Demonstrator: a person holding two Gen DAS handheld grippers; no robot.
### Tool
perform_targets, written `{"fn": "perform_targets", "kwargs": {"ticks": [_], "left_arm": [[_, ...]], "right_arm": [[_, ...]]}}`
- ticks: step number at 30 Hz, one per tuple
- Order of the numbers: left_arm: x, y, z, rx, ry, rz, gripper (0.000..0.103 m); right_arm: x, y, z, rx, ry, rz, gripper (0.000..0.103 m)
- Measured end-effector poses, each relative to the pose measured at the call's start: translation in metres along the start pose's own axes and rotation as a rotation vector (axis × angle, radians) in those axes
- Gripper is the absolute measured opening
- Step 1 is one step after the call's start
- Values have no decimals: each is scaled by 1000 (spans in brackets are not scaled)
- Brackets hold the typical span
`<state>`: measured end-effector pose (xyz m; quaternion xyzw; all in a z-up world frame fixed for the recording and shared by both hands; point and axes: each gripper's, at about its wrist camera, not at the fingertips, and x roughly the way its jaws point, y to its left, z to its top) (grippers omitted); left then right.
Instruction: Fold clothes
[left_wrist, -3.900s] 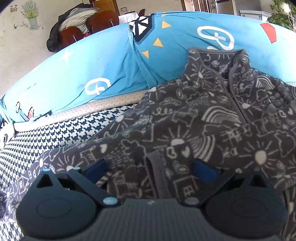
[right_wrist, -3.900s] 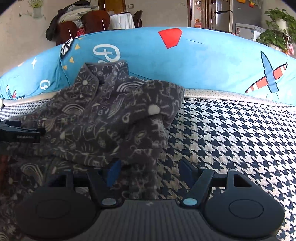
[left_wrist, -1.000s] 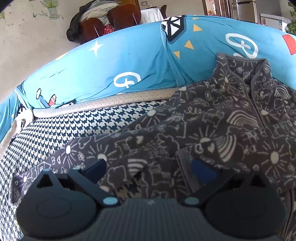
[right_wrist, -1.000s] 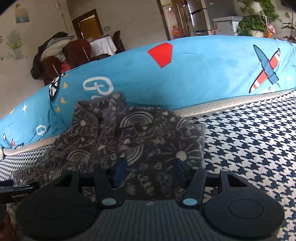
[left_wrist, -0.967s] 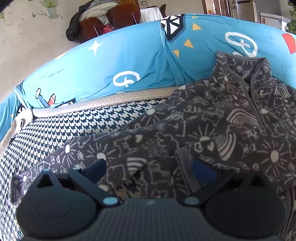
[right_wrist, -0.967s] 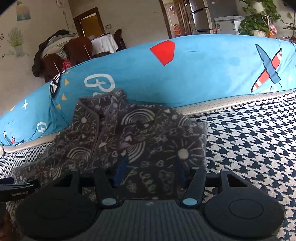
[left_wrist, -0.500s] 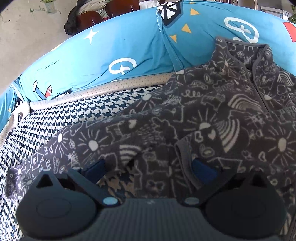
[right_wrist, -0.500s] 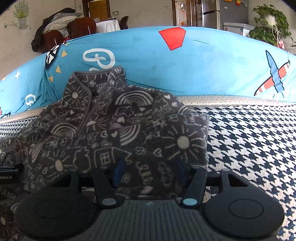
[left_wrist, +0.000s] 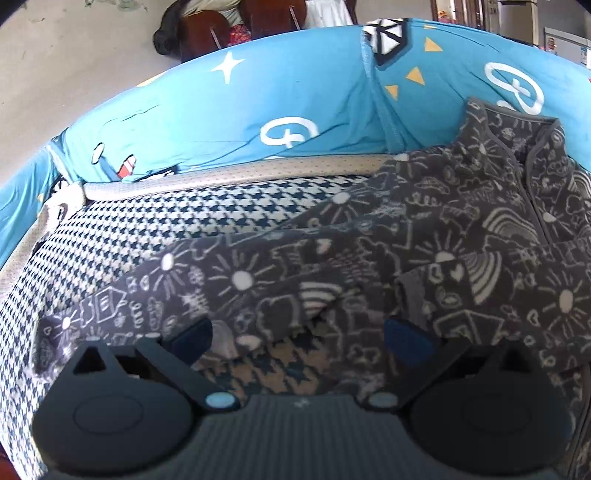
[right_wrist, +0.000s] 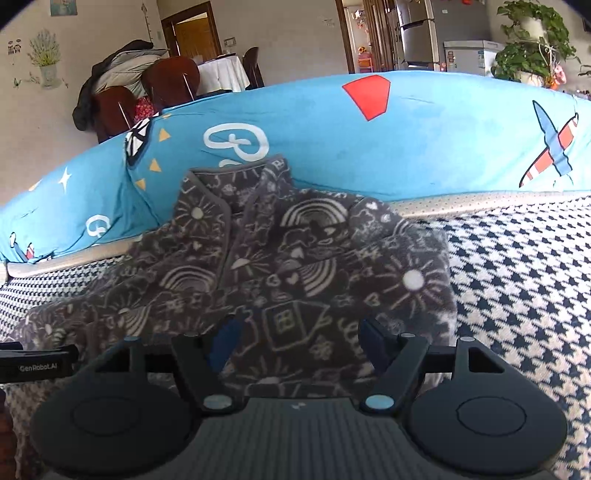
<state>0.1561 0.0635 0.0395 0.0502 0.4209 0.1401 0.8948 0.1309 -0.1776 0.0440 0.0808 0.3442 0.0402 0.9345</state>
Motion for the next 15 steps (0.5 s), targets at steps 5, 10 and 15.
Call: {"fn": "perform_targets", "kwargs": {"ticks": [5, 10, 15], "left_arm": [[2, 29, -3, -49, 21, 37, 103], [1, 62, -8, -98, 39, 74, 103], [5, 94, -12, -154, 64, 106, 103]], "right_arm": [[-7, 10, -13, 38, 70, 36, 72], [-18, 19, -25, 48, 91, 48, 74], [-26, 23, -34, 65, 107, 41, 78]]}}
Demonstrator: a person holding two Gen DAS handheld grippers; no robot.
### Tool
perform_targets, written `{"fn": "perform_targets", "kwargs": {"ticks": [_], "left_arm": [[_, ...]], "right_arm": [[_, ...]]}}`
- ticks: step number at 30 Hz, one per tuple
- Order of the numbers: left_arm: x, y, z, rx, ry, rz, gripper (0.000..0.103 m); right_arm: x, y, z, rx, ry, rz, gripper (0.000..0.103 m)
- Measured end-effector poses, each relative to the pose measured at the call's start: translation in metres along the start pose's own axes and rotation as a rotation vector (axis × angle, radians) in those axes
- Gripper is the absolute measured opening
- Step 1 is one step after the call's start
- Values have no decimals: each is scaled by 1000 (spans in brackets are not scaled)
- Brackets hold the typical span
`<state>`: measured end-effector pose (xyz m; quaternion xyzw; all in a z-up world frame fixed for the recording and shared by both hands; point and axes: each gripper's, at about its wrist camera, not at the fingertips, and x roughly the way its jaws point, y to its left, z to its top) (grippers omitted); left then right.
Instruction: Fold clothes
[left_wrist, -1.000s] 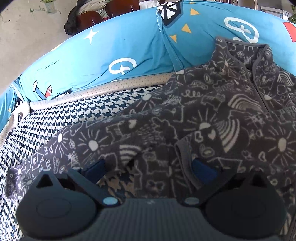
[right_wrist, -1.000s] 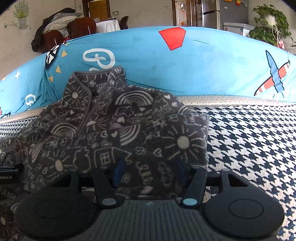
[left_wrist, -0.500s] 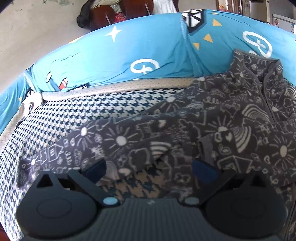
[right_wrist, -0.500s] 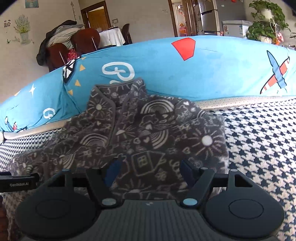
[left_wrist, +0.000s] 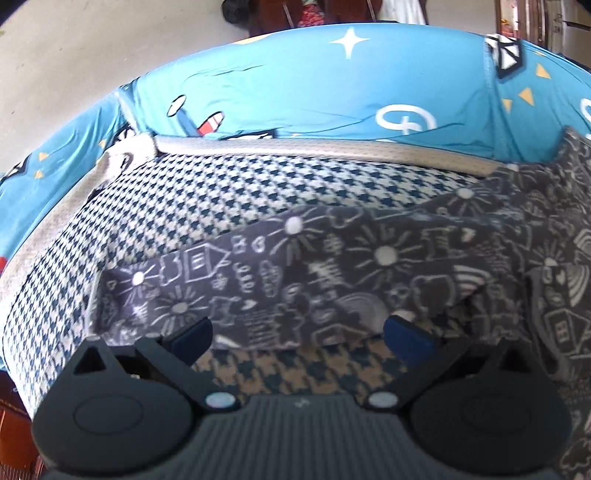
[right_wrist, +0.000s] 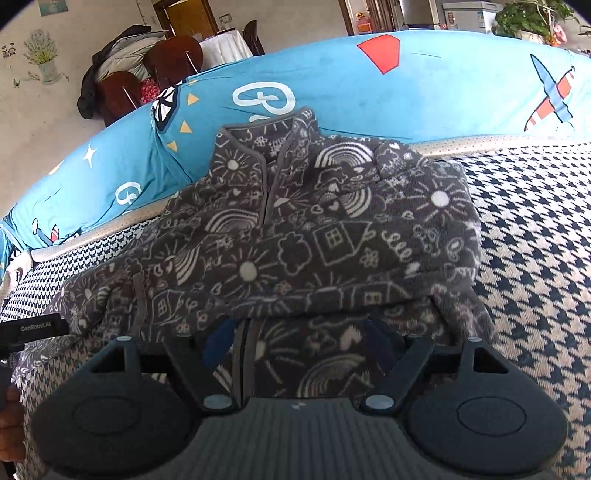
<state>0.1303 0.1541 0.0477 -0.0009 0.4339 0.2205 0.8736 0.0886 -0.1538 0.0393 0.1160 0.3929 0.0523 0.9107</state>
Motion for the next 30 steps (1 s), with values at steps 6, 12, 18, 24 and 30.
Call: {"fn": "perform_targets", "kwargs": {"ticks": [6, 12, 18, 24, 30], "left_arm": [[3, 41, -3, -79, 20, 63, 103], [7, 81, -9, -163, 46, 151, 101], [23, 112, -17, -229, 88, 234, 92], [39, 139, -20, -318, 103, 273, 91], [54, 154, -20, -409, 100, 246, 92]], "right_arm": [[-4, 0, -14, 43, 59, -16, 80], [-8, -3, -26, 58, 79, -27, 80], [-6, -5, -33, 72, 103, -41, 81], [0, 1, -38, 15, 107, -51, 89], [3, 9, -42, -44, 104, -76, 93]]}}
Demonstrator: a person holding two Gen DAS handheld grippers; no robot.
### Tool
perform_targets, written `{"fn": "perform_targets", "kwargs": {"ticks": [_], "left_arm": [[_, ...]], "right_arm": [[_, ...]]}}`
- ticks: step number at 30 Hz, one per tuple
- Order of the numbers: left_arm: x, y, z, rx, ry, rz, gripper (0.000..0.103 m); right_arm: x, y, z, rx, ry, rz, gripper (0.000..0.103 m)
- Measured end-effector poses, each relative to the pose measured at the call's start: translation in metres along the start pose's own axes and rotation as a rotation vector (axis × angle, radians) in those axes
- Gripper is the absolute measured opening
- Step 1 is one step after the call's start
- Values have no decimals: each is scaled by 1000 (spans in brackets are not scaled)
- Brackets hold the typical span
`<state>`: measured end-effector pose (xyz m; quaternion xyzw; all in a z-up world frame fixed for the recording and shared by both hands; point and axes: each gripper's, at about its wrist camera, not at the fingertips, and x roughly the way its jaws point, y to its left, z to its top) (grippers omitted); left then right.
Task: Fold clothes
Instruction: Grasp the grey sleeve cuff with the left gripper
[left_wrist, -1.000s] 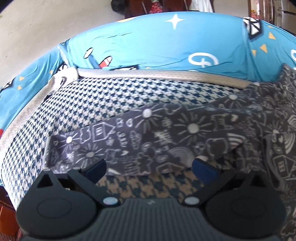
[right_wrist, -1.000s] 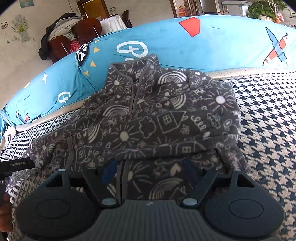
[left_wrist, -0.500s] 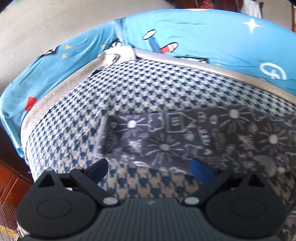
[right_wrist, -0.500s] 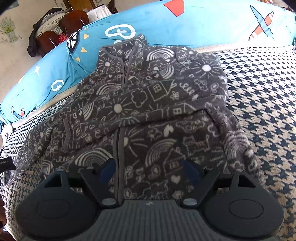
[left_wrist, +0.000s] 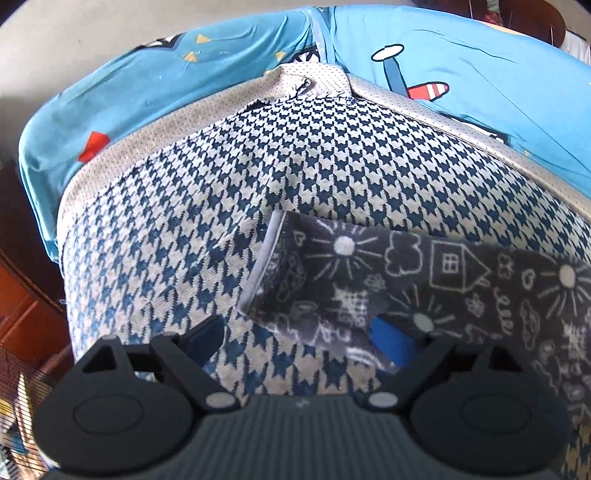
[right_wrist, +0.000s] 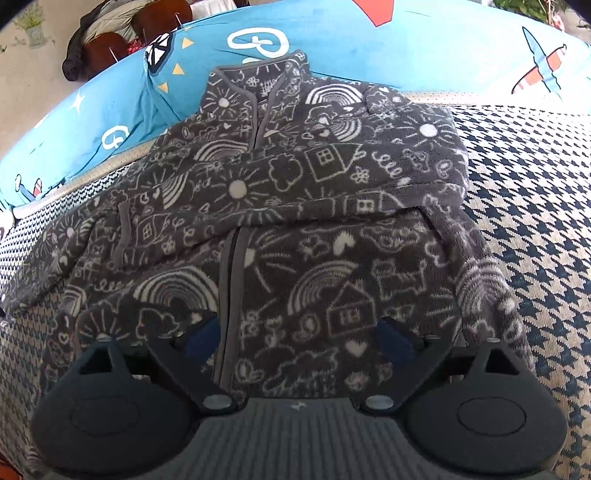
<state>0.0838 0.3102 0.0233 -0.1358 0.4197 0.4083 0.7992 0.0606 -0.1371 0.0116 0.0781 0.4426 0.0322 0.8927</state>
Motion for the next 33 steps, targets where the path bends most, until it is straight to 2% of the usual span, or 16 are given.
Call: {"fn": "perform_targets", "kwargs": {"ticks": [8, 11, 14, 16, 17, 19, 22, 27, 33], "left_arm": [[15, 0, 4, -61, 4, -26, 94], [14, -3, 5, -55, -8, -33, 87], [9, -6, 6, -52, -15, -61, 68], [5, -12, 6, -31, -26, -79, 46], [3, -15, 5, -21, -35, -76, 41], [-1, -20, 4, 0, -54, -69, 22], [-10, -31, 2, 43, -88, -64, 11], [-38, -65, -9, 168, -174, -113, 10], [-89, -111, -54, 424, -265, -280, 11]], "right_arm": [[4, 7, -3, -44, -10, -27, 97], [6, 11, -4, -66, -10, -41, 99], [8, 14, -5, -85, -9, -52, 100], [9, 15, -5, -92, -9, -58, 101], [9, 16, -5, -94, -9, -60, 101], [9, 16, -5, -97, -10, -63, 101], [10, 17, -5, -103, -10, -67, 101], [10, 19, -5, -111, -9, -75, 101], [11, 21, -6, -119, -10, -84, 101]]}}
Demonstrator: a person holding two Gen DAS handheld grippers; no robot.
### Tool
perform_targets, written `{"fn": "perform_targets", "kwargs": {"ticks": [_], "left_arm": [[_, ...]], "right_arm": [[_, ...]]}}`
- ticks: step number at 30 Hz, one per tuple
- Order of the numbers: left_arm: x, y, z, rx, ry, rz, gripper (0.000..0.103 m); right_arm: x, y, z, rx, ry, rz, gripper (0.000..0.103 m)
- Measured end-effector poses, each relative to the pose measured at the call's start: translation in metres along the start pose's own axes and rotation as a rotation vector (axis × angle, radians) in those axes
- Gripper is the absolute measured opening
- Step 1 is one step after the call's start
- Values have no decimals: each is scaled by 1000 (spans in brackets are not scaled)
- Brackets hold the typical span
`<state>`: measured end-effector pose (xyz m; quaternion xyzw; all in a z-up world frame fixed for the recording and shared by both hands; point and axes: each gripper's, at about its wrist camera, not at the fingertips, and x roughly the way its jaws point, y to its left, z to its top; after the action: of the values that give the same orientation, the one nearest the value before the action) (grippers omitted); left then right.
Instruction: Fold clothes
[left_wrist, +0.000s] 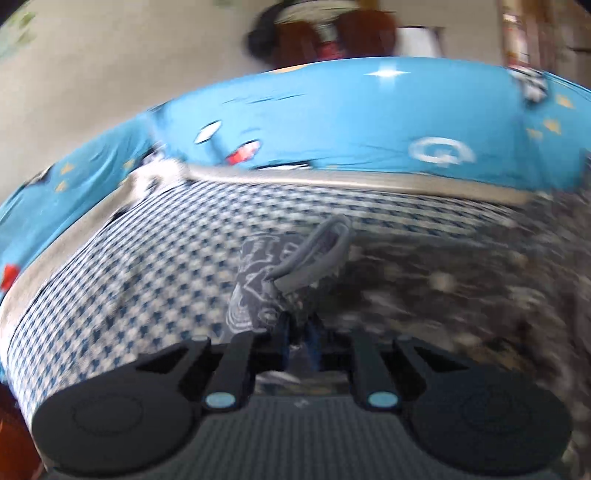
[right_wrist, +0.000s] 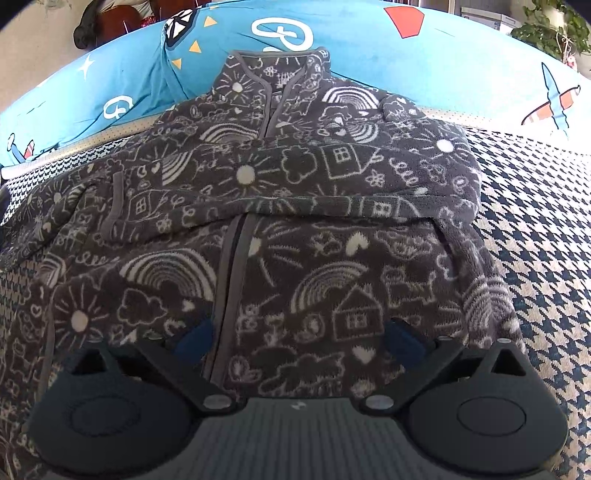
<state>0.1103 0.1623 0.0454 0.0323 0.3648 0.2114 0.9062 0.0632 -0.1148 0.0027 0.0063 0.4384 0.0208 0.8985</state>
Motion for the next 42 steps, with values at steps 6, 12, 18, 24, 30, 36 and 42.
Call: {"fn": "perform_targets", "kwargs": {"ticks": [6, 12, 18, 24, 30, 36, 42], "left_arm": [[-19, -49, -26, 157, 3, -98, 22], [-38, -71, -50, 263, -27, -115, 31], [-49, -75, -57, 315, -100, -80, 45], [-50, -69, -50, 292, -132, -28, 53], [-32, -65, -42, 267, -118, -23, 56], [-13, -65, -37, 245, -94, -18, 49], [-5, -71, -40, 257, -79, -17, 22]], "right_arm": [[0, 1, 0, -4, 0, -2, 101], [1, 2, 0, -5, 6, -12, 102], [1, 2, 1, -10, 10, -10, 102], [1, 2, 0, -14, 6, -12, 103], [1, 6, -2, -24, -6, -33, 103], [1, 5, -1, -25, 0, -26, 103], [0, 5, -1, -26, 5, -27, 103]]}}
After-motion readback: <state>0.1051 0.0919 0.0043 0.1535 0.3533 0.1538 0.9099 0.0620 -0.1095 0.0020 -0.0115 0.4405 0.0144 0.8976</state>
